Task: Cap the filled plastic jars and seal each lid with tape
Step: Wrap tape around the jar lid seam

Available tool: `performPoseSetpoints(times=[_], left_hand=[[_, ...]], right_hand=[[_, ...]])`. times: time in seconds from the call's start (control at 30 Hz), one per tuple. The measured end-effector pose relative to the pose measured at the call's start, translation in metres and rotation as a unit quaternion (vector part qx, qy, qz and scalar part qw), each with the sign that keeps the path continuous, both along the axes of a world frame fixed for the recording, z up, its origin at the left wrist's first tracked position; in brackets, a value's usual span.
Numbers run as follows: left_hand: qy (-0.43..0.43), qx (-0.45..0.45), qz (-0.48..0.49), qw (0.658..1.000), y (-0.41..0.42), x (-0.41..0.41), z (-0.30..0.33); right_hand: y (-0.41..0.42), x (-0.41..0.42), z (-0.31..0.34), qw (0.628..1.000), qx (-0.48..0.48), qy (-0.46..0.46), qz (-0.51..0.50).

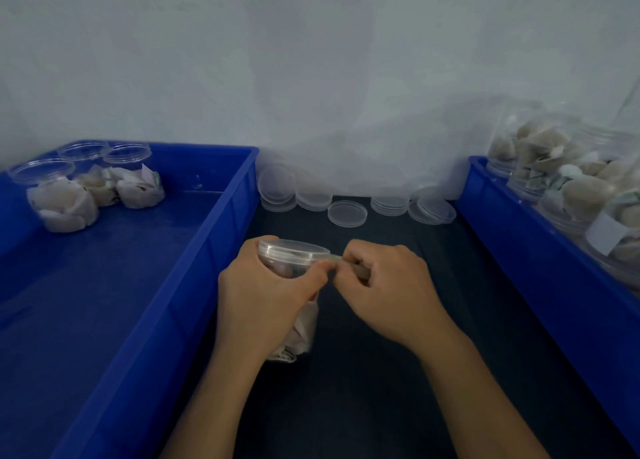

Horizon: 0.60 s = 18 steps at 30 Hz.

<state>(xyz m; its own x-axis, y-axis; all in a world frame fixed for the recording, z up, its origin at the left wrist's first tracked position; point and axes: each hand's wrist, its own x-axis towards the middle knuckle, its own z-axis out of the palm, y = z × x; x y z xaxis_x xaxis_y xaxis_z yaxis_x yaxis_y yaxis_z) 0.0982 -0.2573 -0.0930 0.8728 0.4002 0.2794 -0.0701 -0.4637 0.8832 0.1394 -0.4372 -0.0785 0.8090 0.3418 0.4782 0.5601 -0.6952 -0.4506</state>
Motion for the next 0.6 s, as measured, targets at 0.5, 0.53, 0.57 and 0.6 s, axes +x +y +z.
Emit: performPoseSetpoints(times=[0.5,0.53,0.57,0.6], left_hand=[[0.048,-0.569,-0.316,0.757,0.012,-0.003,-0.006],[0.047,-0.560,-0.323,0.761,0.012,-0.002,-0.009],[0.048,-0.537,-0.327,0.776,0.010,0.000,-0.012],[0.055,-0.516,-0.325,0.791,0.005,0.000,-0.013]], right_hand=[[-0.020,0.013,0.011,0.750,0.616,0.231,0.073],[-0.026,0.016,0.006,0.757,0.611,0.224,0.060],[-0.030,0.019,0.000,0.786,0.578,0.215,0.030],[-0.032,0.020,-0.009,0.840,0.505,0.197,-0.012]])
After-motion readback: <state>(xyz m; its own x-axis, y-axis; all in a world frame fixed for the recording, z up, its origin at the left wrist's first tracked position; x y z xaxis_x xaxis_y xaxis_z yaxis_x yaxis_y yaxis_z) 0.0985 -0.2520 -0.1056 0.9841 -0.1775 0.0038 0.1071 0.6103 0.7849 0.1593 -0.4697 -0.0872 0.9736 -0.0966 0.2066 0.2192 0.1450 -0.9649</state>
